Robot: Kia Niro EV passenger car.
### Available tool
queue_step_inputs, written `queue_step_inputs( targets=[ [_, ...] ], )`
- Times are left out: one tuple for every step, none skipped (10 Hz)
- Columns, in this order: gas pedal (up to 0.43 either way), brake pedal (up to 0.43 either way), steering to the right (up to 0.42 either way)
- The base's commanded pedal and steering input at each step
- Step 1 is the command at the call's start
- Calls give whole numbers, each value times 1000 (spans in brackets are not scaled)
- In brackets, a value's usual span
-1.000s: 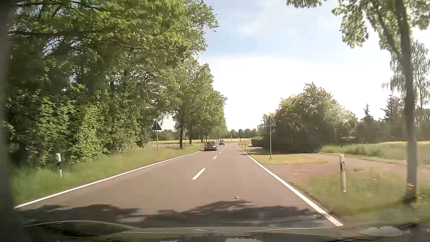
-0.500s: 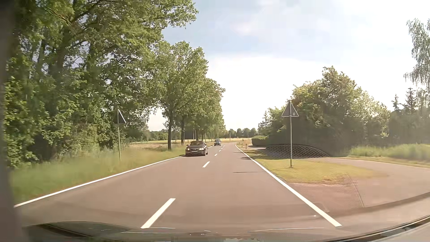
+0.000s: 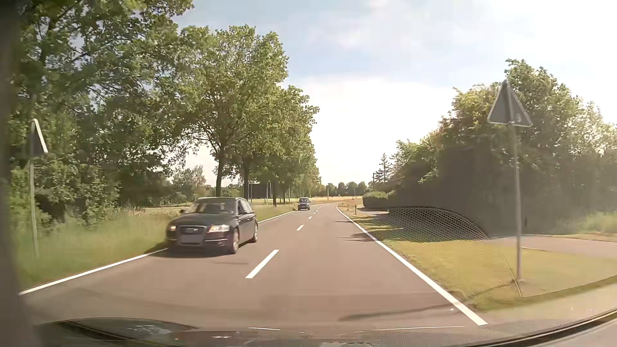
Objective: Follow the waypoints while adhering to traffic rules and regulations
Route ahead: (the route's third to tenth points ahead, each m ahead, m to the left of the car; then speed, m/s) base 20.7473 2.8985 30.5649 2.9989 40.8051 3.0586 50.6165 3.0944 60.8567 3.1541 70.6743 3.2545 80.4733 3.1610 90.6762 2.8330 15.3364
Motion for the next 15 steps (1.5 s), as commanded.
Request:
queue_step_inputs(
  targets=[
    [189, 0, -3],
    [177, 0, -4],
    [177, 0, -4],
    [169, 0, -4],
    [169, 0, -4],
    [169, 0, -4],
    [169, 0, -4],
    [157, 0, -4],
    [150, 0, -4],
    [150, 0, -4],
    [150, 0, -5],
    [150, 0, -5],
    [150, 0, -5],
    [150, 0, -5],
    [150, 0, -5]
  ],
)
